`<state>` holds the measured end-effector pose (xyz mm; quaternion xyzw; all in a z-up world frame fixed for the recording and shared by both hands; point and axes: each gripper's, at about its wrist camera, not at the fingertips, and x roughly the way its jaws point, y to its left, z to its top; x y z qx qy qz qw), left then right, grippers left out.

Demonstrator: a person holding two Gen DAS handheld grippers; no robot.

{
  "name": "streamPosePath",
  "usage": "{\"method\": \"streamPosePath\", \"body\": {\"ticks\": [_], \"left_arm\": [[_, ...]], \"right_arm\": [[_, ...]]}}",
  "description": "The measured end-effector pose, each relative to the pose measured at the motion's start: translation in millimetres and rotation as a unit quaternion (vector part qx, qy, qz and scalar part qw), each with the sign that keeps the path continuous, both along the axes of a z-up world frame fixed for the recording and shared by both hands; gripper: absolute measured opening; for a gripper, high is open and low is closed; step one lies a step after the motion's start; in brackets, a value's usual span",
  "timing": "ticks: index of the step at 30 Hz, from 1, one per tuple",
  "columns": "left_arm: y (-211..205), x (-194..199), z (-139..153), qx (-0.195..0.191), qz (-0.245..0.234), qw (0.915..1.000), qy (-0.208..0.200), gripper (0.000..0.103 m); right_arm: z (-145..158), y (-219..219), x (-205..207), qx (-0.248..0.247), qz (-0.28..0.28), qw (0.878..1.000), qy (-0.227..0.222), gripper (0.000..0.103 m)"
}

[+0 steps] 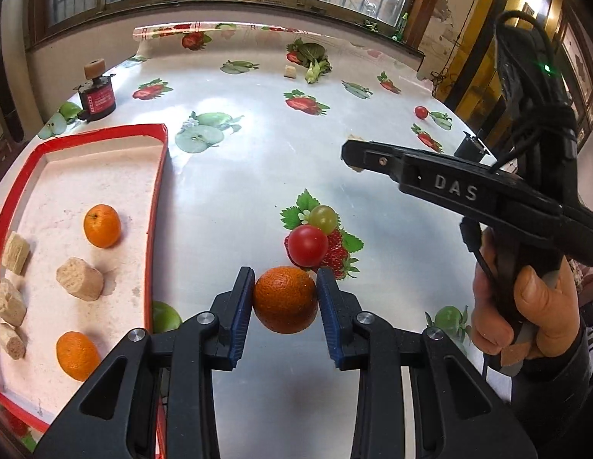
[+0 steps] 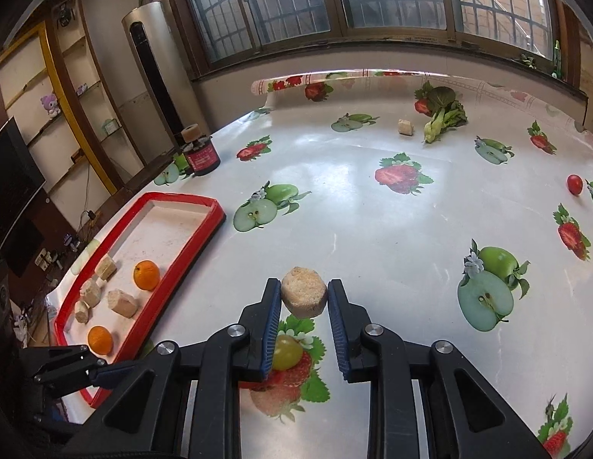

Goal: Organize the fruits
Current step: 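Carry the beige block in the right tool while the left tool carries the orange to the tray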

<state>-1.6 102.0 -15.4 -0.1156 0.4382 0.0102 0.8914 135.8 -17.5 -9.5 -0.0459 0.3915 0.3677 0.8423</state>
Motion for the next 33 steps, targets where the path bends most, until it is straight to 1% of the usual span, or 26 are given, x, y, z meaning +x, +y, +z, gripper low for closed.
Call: {"method": "streamPosePath", "body": {"ticks": [6,14,21,27,33], "left_arm": [[13.4,-7.5,9.6,0.018,0.022,0.9995,-0.012,0.031],[36.5,-19.3,15.2,0.026,0.047,0.9984,-0.019,0.031],[56.1,-25.3,22.0,0.03,0.066,0.9969,-0.028,0.031],[74.3,-27.4,24.4,0.026,0.085,0.9956,-0.03,0.031],[89.7,-30.4,24.5,0.03,0.099,0.9943,-0.028,0.031]], "right_arm": [[10.5,-3.7,-16.9,0.015,0.004,1.0,-0.002,0.026],[9.9,0.8,-31.8,0.02,0.01,1.0,0.003,0.026],[11.1,14.5,-43.7,0.015,0.022,1.0,-0.003,0.025],[14.7,26.8,-50.4,0.019,0.033,0.999,-0.001,0.025],[15.6,40.1,-56.4,0.02,0.043,0.999,0.001,0.025]]}}
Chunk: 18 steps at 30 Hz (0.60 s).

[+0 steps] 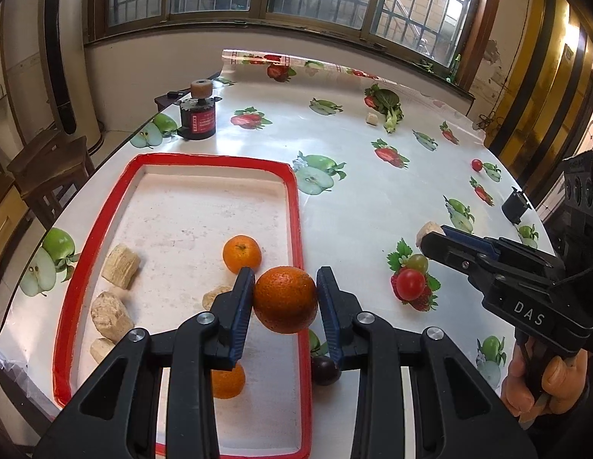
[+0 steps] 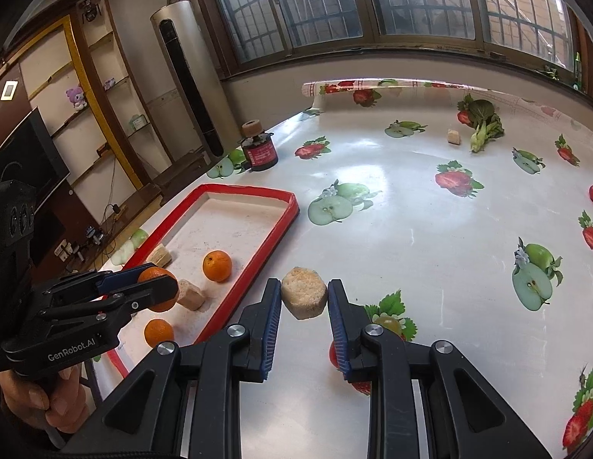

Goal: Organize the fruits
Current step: 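Carry the beige block in the right tool while the left tool carries the orange to the tray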

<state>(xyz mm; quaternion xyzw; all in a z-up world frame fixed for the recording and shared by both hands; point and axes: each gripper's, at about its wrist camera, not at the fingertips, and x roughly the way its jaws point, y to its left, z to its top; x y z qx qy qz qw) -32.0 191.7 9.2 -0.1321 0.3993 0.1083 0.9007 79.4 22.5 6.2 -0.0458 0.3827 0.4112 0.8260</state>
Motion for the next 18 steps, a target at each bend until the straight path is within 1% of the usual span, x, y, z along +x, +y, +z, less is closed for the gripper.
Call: {"method": "streamPosePath", "body": {"ticks": [7,18], "left_arm": [[15.7,-2.4,-0.7,0.01,0.019,0.9998,0.002,0.031],[37.8,-5.2,-3.5,0.004,0.034,0.9994,0.006,0.031]], "right_arm": [[-2.5,18.1,-7.7,0.001,0.018,1.0,0.007,0.025],[-3.6,46.6,-10.8,0.004,0.037,0.999,0.009,0.025]]}}
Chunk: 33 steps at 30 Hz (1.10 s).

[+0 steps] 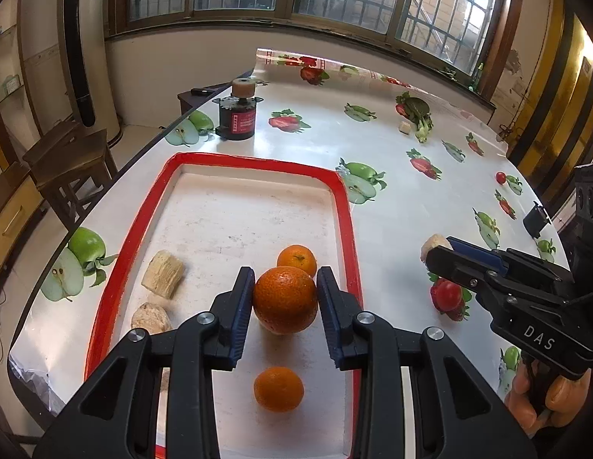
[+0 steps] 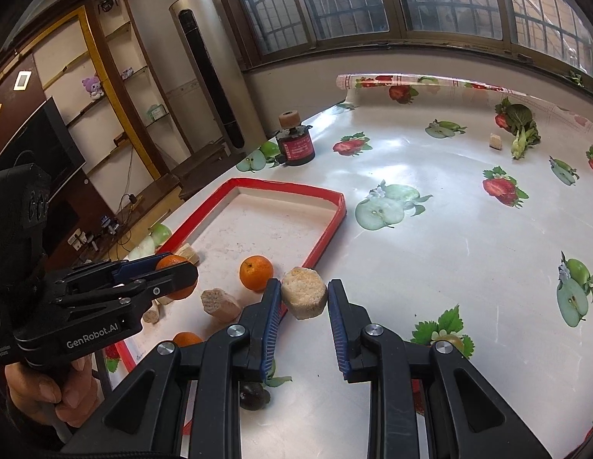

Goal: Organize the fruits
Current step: 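Carry the beige block in the right tool while the left tool carries the orange to the tray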

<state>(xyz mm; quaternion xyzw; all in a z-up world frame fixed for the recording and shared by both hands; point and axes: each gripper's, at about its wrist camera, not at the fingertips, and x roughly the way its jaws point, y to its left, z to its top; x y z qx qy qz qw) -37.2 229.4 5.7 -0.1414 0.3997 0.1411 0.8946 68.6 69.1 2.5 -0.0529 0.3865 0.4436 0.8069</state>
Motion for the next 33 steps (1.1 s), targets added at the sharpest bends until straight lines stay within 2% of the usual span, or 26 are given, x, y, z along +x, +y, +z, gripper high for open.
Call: {"method": "streamPosePath", "body": {"ticks": [19,27,33], "left_arm": [[37.7,4.1,3.1,0.001,0.027,0.9996,0.003,0.031],[72.5,19.6,3.8,0.012,0.053,0.9985,0.011,0.031],[94.1,36.9,-9.7,0.018,0.068,0.997,0.031,0.031]], "right_arm": [[-1.4,21.2,0.3,0.004,0.016,1.0,0.007,0.025],[-0.3,50.6,6.7,0.006,0.03,0.999,0.01,0.025],[-5.6,78.6,16.4,-0.001,0.038,0.999,0.01,0.025]]}}
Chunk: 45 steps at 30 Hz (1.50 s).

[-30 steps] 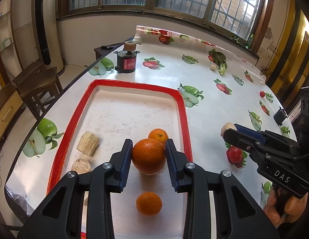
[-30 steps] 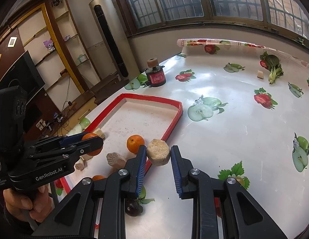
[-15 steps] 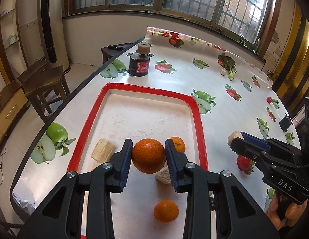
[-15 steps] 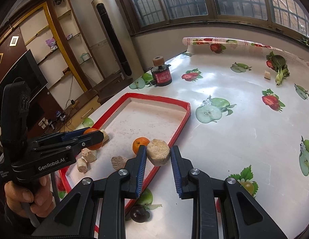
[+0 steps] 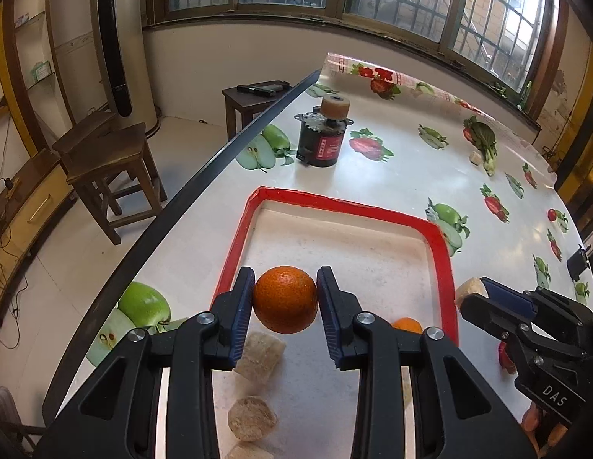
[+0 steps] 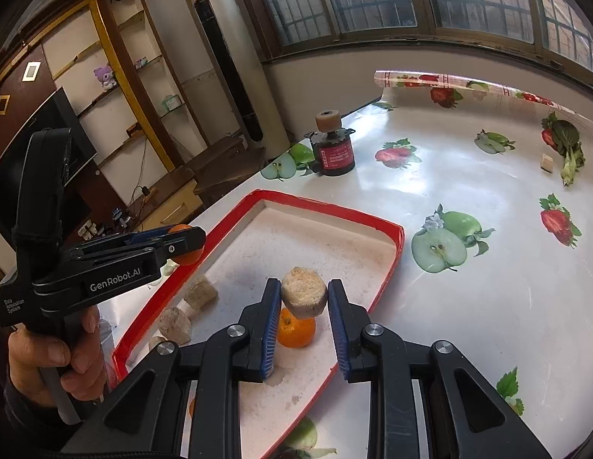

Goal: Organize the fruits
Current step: 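Carry the beige block in the right tool while the left tool carries the orange to the tray, then open the right tool to drop the block in the tray while the left tool releases the orange, then move the right tool to a red tomato while the left tool approaches another red tomato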

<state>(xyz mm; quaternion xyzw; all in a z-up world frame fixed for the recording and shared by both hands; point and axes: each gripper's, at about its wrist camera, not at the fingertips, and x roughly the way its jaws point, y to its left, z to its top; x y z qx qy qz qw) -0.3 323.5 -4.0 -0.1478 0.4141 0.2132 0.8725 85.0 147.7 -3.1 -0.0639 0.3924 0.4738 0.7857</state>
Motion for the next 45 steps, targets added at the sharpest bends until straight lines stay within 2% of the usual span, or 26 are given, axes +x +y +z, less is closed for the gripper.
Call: {"method": "streamPosePath", "body": {"ticks": [6,18,23,26,28,30,38,45], "left_arm": [[10.5,18.6,-19.2,-0.004,0.003,0.9996,0.029,0.031],[15.2,37.3,-46.8,-0.029,-0.014,0.9978,0.058,0.032],[12.2,37.3,-49.2,-0.022,-0.012,0.9975,0.066,0.039],[11.4,31.6,-45.7,-0.02,-0.008,0.9977,0.065,0.04],[11.2,25.6,-42.0,-0.02,-0.002,0.9981,0.058,0.049],[10.5,19.7,-38.2,-0.024,0.004,0.9985,0.049,0.053],[-12.4,5.9,-25.5,-0.029,-0.005,0.9991,0.031,0.053],[-35.9,-0.2,-16.9,-0.03,-0.022,0.9991,0.019,0.053]], "right_arm": [[-15.1,23.7,9.0,-0.019,0.009,1.0,0.005,0.025],[-48.2,56.2,25.7,-0.07,0.027,0.997,0.006,0.028],[-55.0,60.7,22.7,-0.085,0.035,0.996,-0.001,0.031],[-50.9,56.1,19.5,-0.08,0.041,0.996,-0.002,0.036],[-44.9,51.2,16.7,-0.077,0.037,0.996,-0.01,0.037],[-37.7,44.1,15.6,-0.068,0.034,0.997,-0.011,0.037],[-12.5,2.1,4.4,-0.038,0.018,0.999,-0.024,0.042],[-7.7,-32.9,-0.6,-0.035,-0.005,0.999,-0.024,0.043]]}}
